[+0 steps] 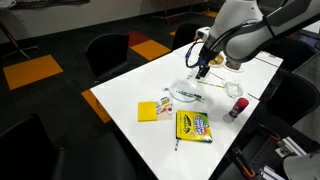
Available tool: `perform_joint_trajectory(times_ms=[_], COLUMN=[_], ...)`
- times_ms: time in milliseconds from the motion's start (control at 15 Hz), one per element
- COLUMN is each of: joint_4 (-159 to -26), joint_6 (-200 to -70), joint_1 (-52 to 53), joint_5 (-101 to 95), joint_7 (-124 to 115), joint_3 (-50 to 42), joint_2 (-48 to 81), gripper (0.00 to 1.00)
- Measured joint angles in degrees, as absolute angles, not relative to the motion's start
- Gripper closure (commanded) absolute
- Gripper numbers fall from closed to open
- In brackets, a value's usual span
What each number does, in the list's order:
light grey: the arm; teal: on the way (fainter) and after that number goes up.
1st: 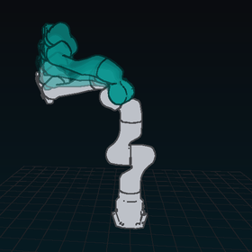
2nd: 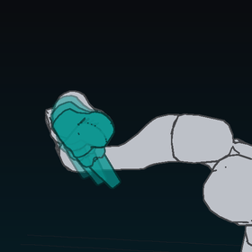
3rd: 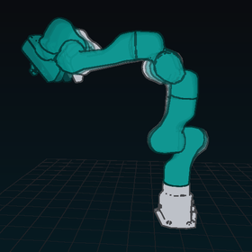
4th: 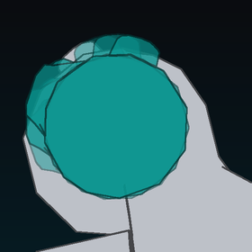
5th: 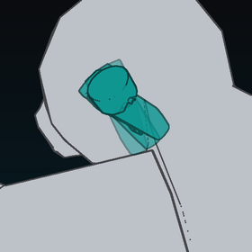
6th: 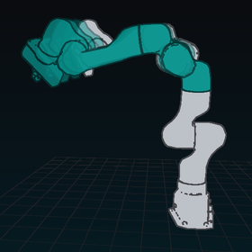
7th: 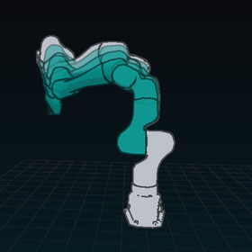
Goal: Move the yellow box farther from you
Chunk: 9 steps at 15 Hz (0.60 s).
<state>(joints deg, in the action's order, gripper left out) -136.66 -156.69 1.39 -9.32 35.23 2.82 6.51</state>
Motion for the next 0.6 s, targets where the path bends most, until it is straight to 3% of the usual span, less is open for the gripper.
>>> perform_joint_trajectory(times_ms=[400, 600], joint_4=[-138.2, -138.2], joint_6=[-166.6, -171.2], joint_1=[1.2, -3.2], joint_5=[-7.0, -0.1], joint_7=[49.1, 61.1], joint_3=[9.7, 17.5], joint_2=[12.2, 16.5], gripper=[0.00, 0.00])
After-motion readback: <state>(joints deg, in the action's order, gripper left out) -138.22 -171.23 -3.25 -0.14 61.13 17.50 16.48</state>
